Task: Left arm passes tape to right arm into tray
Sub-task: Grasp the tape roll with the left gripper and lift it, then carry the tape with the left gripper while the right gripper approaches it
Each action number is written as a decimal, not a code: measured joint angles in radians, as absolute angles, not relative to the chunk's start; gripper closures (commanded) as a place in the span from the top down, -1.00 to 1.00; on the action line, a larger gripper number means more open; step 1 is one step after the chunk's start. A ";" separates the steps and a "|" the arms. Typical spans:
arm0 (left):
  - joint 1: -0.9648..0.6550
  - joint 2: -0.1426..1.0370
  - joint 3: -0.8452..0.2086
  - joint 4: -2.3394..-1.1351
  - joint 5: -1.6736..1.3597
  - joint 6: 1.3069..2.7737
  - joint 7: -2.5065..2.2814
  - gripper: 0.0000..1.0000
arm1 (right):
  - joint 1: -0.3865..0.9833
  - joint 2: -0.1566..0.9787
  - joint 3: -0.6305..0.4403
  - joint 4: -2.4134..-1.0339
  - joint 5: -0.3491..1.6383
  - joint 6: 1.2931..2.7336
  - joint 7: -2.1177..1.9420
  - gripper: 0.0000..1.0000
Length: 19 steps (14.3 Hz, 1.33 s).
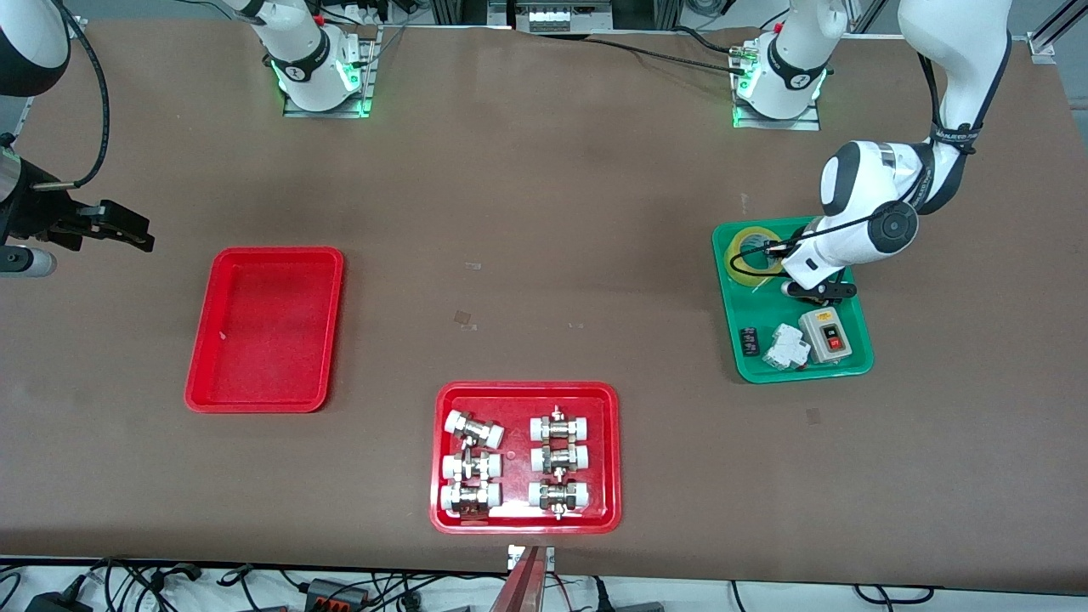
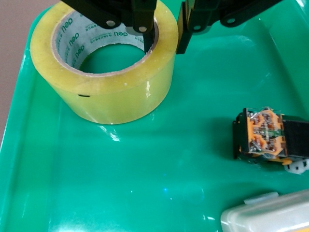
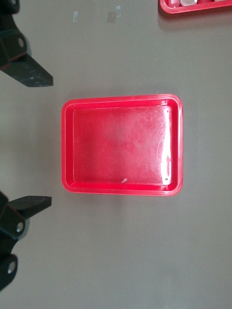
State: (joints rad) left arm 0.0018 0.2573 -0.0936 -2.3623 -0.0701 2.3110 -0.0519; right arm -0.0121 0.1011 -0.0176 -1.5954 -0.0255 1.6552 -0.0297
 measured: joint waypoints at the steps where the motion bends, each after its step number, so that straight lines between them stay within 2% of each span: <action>1: 0.005 0.254 -0.094 -2.359 -0.070 2.304 -0.052 -0.98 | -0.012 0.102 -0.018 -1.595 -0.025 1.655 -0.030 1.00; 3: 0.017 0.235 -0.094 -2.332 -0.070 2.247 -0.051 -0.98 | -0.012 0.105 -0.018 -1.595 -0.025 1.655 -0.030 1.00; 5: 0.026 0.200 -0.093 -2.247 -0.070 2.116 -0.051 -0.98 | -0.012 0.107 -0.018 -1.595 -0.025 1.655 -0.030 1.00; 9: 0.026 0.147 -0.096 -1.951 -0.147 1.856 -0.053 -0.98 | -0.009 0.107 -0.010 -1.594 -0.022 1.655 -0.030 1.00; 12: 0.021 0.141 -0.117 -1.813 -0.243 1.818 -0.051 -0.98 | 0.034 0.118 -0.001 -1.595 -0.015 1.651 -0.031 1.00; 15: 0.016 0.139 -0.201 -1.726 -0.433 1.825 -0.058 -0.99 | 0.135 0.159 0.003 -1.597 -0.015 1.638 -0.029 1.00; 19: 0.003 0.148 -0.256 -1.719 -0.525 1.829 -0.142 -0.99 | 0.178 0.231 0.009 -1.583 0.020 1.652 -0.033 1.00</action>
State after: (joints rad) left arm 0.0027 0.1476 -0.2561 -1.7188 -0.5250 1.8287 -0.1419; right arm 0.1780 0.2309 0.0090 -1.5831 0.0201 1.6517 -0.0328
